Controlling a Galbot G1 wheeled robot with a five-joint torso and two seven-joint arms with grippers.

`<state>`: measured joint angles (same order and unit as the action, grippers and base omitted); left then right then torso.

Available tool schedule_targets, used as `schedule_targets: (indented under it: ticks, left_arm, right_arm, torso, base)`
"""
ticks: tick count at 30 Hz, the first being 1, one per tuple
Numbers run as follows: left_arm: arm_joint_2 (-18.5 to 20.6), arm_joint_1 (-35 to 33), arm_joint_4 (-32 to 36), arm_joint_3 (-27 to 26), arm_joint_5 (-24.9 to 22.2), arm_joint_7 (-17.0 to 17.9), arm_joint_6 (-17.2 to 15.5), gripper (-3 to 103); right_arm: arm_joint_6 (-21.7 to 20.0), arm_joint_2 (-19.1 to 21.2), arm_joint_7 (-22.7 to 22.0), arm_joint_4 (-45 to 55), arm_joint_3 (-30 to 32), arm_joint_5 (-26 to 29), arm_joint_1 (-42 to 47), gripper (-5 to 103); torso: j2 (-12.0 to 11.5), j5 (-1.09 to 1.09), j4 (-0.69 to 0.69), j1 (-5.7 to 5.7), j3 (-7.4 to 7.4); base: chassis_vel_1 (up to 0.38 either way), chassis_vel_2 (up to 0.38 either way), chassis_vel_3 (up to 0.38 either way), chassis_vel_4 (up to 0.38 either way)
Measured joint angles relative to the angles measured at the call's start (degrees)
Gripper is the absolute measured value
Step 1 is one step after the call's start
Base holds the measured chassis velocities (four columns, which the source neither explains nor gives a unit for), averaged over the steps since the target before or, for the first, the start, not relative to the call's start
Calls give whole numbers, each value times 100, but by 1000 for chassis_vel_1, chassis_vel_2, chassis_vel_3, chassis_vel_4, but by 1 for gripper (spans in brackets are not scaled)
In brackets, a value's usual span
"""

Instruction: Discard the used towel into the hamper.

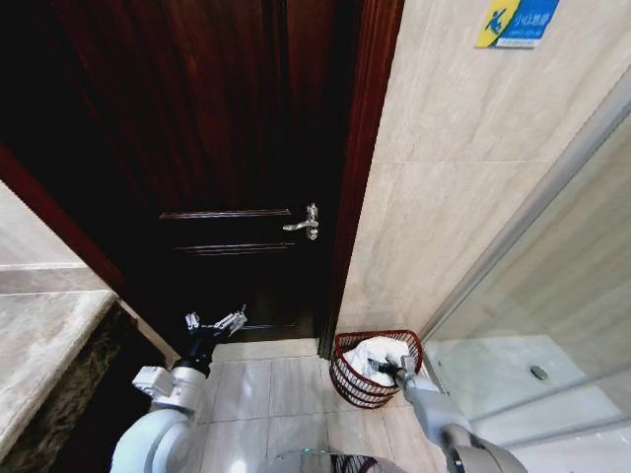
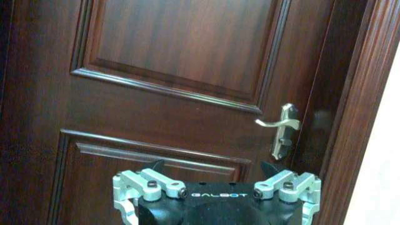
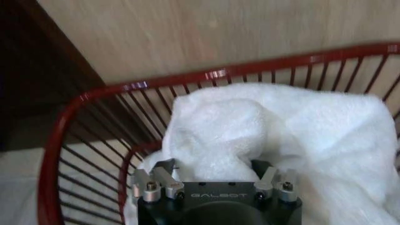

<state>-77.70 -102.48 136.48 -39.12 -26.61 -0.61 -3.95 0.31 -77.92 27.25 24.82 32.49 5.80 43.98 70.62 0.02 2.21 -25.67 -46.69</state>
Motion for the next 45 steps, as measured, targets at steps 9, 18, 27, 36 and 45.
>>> schedule_targets:
  ticks: [9, 18, 27, 36, 45]
  left_arm:
    - [0, 0, 0, 0, 0, 0, 0, 100]
    - [0, 0, 0, 0, 0, 0, 0, 100]
    - [0, 0, 0, 0, 0, 0, 0, 100]
    - [0, 0, 0, 0, 0, 0, 0, 100]
    - [0, 0, 0, 0, 0, 0, 0, 100]
  right_arm:
    - [-590, 755, -462, 3001, -874, 813, 1362, 100]
    - [-475, 1213, -714, 4794, -462, 595, 2839, 100]
    - [-460, 1023, -650, 4213, -433, 361, 2786, 88]
    - [-511, 583, -574, 2745, -490, 62, 1784, 49]
    - [31, 38, -694, 1197, -460, -442, 890, 17]
  torso:
    - [0, -1, -1, 0, 0]
    - [0, -3, -2, 1, 2]
    - [0, -2, -2, 1, 1]
    - [0, -3, 0, 0, 1]
    - [1, -4, -1, 1, 1]
  base:
    - [0, 0, 0, 0]
    - [0, 0, 0, 0]
    - [0, 0, 0, 0]
    - [0, 0, 0, 0]
    - [0, 0, 0, 0]
